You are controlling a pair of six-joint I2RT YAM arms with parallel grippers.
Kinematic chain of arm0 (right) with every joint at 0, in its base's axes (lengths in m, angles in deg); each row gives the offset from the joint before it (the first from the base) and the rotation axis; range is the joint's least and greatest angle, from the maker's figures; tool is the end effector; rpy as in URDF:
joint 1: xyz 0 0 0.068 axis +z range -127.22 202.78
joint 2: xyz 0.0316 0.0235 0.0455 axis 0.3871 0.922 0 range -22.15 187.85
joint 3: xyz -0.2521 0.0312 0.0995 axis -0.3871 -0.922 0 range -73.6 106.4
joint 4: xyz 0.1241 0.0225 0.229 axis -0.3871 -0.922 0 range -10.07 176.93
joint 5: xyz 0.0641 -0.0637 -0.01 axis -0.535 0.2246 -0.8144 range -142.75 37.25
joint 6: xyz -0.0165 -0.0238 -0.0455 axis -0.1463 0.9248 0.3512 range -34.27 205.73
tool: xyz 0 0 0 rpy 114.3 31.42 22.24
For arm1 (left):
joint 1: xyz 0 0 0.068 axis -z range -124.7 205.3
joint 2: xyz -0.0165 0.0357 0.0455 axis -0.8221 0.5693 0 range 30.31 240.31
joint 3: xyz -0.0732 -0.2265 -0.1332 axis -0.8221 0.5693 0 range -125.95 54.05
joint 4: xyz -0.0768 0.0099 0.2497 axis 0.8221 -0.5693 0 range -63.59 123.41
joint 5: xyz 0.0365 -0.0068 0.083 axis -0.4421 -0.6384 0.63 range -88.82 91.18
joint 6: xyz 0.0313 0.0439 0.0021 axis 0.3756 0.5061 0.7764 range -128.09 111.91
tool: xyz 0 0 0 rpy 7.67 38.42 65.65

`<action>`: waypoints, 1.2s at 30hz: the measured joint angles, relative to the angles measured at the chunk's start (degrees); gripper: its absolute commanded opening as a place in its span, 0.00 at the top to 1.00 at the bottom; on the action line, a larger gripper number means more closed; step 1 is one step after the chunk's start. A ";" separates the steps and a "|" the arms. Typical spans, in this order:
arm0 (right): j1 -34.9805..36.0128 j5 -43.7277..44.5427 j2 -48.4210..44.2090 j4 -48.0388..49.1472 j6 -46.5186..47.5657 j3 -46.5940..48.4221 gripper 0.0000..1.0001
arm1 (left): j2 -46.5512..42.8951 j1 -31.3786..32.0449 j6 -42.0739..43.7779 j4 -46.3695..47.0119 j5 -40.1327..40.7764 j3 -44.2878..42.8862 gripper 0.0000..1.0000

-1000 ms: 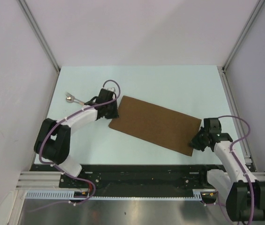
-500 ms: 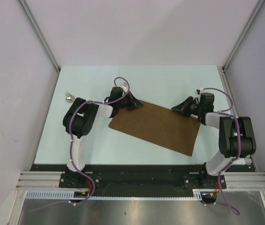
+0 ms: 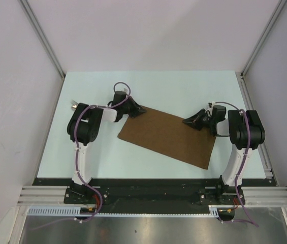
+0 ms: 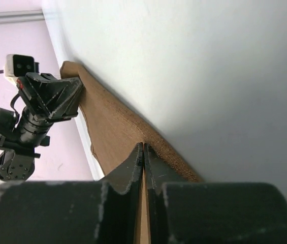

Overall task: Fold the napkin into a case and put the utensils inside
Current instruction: Smooth out the rectangle-folded napkin at the center of the board.

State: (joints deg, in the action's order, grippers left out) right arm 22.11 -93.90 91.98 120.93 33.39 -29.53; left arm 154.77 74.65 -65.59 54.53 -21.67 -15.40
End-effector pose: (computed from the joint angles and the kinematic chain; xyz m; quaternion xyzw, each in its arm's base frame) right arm 0.3496 0.0193 0.0852 0.2296 0.8178 0.4670 0.2457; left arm 0.4177 -0.1614 0.1052 -0.1946 0.8480 -0.4234 0.2525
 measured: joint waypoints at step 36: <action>-8.48 3.06 -6.73 -25.81 14.84 15.17 0.55 | -1.44 -2.80 9.66 -24.20 9.99 -21.38 0.73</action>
State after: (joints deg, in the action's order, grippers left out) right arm 13.63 -90.84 85.25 95.11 48.23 -14.36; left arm 153.33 71.85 -55.93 30.33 -11.68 -36.78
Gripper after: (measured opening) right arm 0.451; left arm 0.258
